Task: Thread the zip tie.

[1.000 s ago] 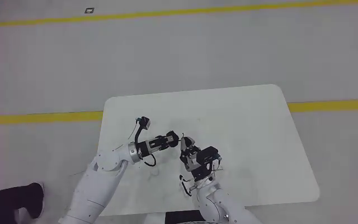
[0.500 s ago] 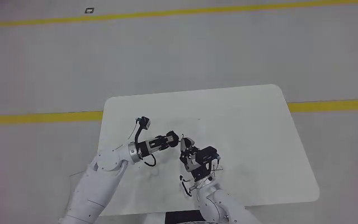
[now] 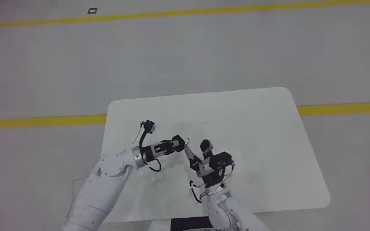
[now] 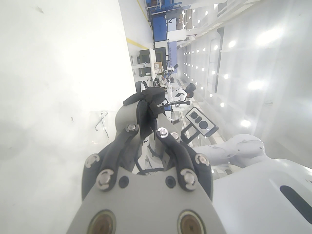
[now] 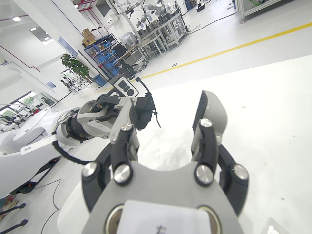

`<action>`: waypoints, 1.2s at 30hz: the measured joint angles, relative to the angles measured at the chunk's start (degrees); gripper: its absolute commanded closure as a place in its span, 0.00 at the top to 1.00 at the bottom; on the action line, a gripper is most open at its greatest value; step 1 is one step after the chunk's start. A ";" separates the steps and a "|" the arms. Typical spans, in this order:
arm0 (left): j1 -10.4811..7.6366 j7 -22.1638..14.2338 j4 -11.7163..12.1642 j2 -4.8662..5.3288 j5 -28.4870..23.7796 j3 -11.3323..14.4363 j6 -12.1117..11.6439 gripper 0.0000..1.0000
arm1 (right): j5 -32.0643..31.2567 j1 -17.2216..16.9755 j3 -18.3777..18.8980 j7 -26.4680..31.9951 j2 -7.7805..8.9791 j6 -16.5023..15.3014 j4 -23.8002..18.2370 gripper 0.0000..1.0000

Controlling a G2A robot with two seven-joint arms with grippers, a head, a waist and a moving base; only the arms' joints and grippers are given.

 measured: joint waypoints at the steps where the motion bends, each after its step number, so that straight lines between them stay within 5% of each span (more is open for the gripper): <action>1: 0.00 0.00 0.00 0.00 0.00 0.00 0.00 0.00 | -0.16 -0.21 0.07 0.02 0.08 -0.32 -0.29 1.00; 18: 0.29 0.83 0.39 0.12 -3.12 -0.50 0.05 0.00 | 1.81 -0.52 0.47 0.60 0.14 -1.77 -0.87 1.00; 25: 0.81 -9.13 2.24 0.48 -16.43 -3.24 0.00 0.00 | 18.00 -4.03 4.56 6.27 0.93 -12.09 -2.56 1.00; 32: 0.45 -22.27 4.77 -0.25 -25.42 -3.87 0.00 0.00 | 36.23 -5.31 7.27 21.06 1.90 -22.05 -4.37 1.00; 36: -0.19 -21.92 4.94 -0.85 -24.99 -4.37 0.00 0.00 | 43.44 -5.29 7.81 26.60 2.11 -22.40 -5.04 1.00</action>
